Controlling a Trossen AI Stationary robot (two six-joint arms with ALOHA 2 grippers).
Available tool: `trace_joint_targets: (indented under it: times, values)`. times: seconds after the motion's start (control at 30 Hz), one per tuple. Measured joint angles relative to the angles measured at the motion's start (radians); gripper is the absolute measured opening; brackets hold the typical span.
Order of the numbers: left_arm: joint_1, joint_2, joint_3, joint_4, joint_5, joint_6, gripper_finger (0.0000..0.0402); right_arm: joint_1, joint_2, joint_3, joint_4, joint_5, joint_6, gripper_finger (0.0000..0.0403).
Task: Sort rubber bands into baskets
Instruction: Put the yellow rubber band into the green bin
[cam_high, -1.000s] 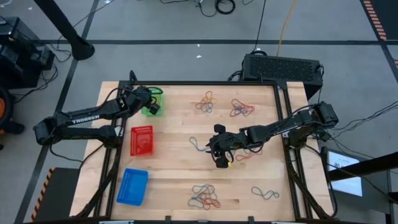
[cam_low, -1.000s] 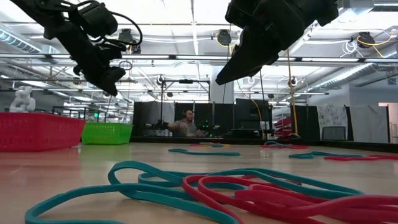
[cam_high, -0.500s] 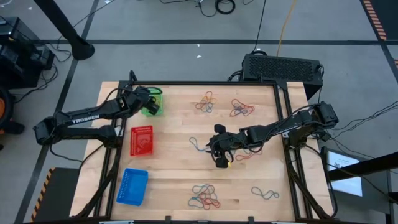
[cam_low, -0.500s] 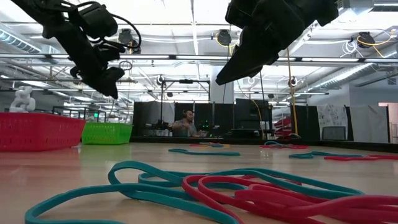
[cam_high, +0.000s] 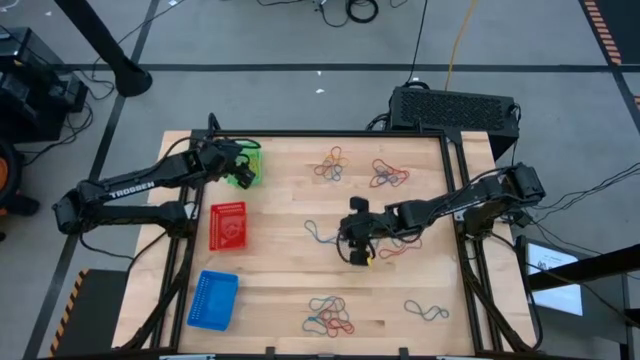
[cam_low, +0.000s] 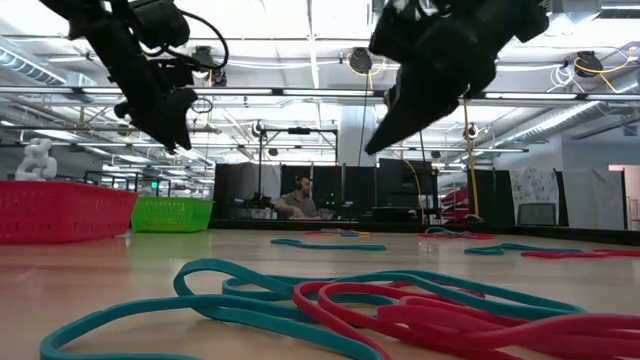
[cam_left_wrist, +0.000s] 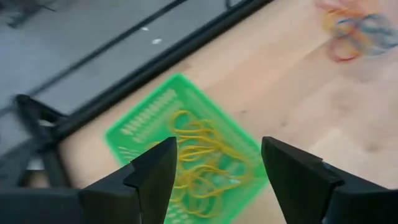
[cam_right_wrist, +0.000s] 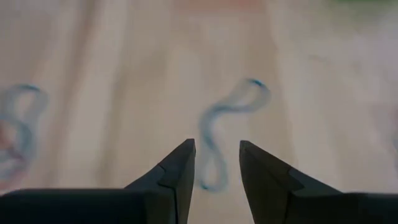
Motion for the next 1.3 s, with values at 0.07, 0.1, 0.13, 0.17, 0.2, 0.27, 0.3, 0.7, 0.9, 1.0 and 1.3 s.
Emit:
trace_joint_targets:
  times: [0.07, 0.1, 0.13, 0.17, 0.2, 0.27, 0.3, 0.7, 0.9, 1.0, 1.3]
  values:
    - [-0.009, -0.012, 0.0, 0.007, 0.042, -0.036, 0.0242, -0.038, -0.016, 0.0, -0.044, 0.019, -0.003, 0.0118]
    - [-0.02, -0.018, 0.0, 0.009, 0.056, -0.052, 0.0242, -0.062, -0.021, 0.0, -0.065, 0.016, -0.007, 0.0118]
    - [-0.034, -0.023, -0.001, 0.021, 0.065, -0.064, 0.0242, -0.09, -0.025, 0.0, -0.077, 0.014, -0.012, 0.0118]
    - [-0.053, -0.027, -0.008, 0.052, 0.073, -0.077, 0.0242, -0.12, -0.028, 0.0, -0.084, 0.011, -0.019, 0.0118]
    - [-0.076, -0.03, -0.02, 0.086, 0.081, -0.09, 0.0242, -0.153, -0.03, 0.0, -0.093, 0.005, -0.027, 0.0118]
    - [-0.133, -0.029, -0.05, 0.162, 0.098, -0.092, 0.0242, -0.234, -0.03, 0.0, -0.093, -0.035, -0.048, 0.0118]
    - [-0.166, -0.028, -0.064, 0.204, 0.103, -0.092, 0.0242, -0.277, -0.03, 0.0, -0.09, -0.061, -0.059, 0.0118]
    - [-0.572, 0.054, -0.257, 0.982, 0.117, -0.009, 0.0242, -0.659, 0.097, 0.0, 0.11, -0.185, -0.041, 0.0118]
    - [-0.636, 0.111, -0.26, 1.06, 0.115, 0.031, 0.0242, -0.733, 0.233, 0.029, 0.187, -0.246, 0.036, 0.0118]
    - [-0.641, 0.131, -0.26, 1.061, 0.115, 0.032, 0.0242, -0.74, 0.299, 0.075, 0.188, -0.242, 0.068, 0.0118]
    - [-0.657, 0.195, -0.26, 1.052, 0.115, 0.014, 0.0242, -0.72, 0.438, 0.249, 0.055, -0.089, 0.11, 0.0118]
